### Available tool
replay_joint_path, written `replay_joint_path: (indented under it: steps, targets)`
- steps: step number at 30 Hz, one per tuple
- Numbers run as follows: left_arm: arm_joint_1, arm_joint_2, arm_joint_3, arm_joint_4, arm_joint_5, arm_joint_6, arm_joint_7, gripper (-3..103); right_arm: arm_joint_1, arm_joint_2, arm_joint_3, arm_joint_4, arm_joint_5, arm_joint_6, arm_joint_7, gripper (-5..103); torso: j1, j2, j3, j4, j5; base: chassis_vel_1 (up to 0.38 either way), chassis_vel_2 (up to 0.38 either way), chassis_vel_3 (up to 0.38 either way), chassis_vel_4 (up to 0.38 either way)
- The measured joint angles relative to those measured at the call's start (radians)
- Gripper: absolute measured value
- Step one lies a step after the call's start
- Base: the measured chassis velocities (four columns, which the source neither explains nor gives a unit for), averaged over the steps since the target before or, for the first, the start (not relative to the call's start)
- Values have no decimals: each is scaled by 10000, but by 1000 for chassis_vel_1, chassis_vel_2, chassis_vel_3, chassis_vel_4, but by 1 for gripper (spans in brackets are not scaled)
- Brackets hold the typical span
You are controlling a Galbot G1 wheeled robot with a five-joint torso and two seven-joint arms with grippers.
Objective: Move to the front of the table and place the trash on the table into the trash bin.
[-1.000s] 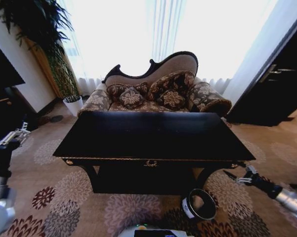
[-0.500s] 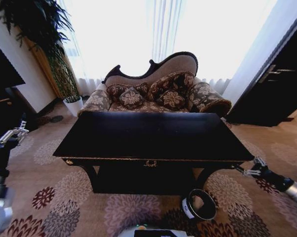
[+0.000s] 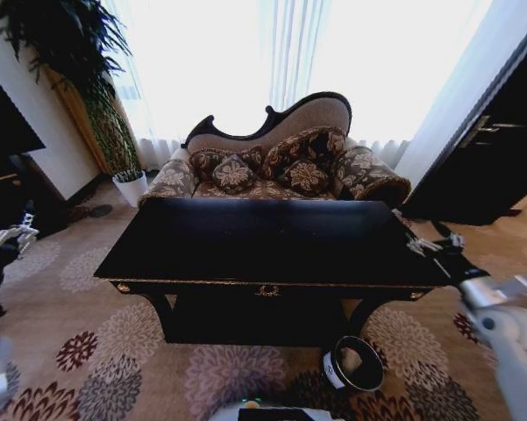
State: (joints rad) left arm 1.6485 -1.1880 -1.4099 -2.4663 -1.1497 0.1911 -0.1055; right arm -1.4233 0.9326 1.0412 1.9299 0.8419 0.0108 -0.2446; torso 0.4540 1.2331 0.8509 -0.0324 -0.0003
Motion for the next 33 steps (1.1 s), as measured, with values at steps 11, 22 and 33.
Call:
replay_joint_path:
  steps: [11, 22, 33]
  targets:
    - [-46, 445, -265, 293, -622, 384, -898, 100, -159, 266, -733, 897, -1530, 378, 622, 100, 0, 0, 0, -1, -1, 0, 0, 0, 0]
    - [-151, 931, -581, 385, -1041, 406, -269, 100, -515, 663, -607, 1608, -1651, 422, 590, 100, -1, 0, -1, -1, 1, 0, 0, 0, 0]
    - [-251, 1392, 138, 570, -1496, 239, 376, 100, -648, 713, -377, 1638, -1702, 407, 363, 100, 2, -1, 0, -1, 1, 17, -19, -19, 22]
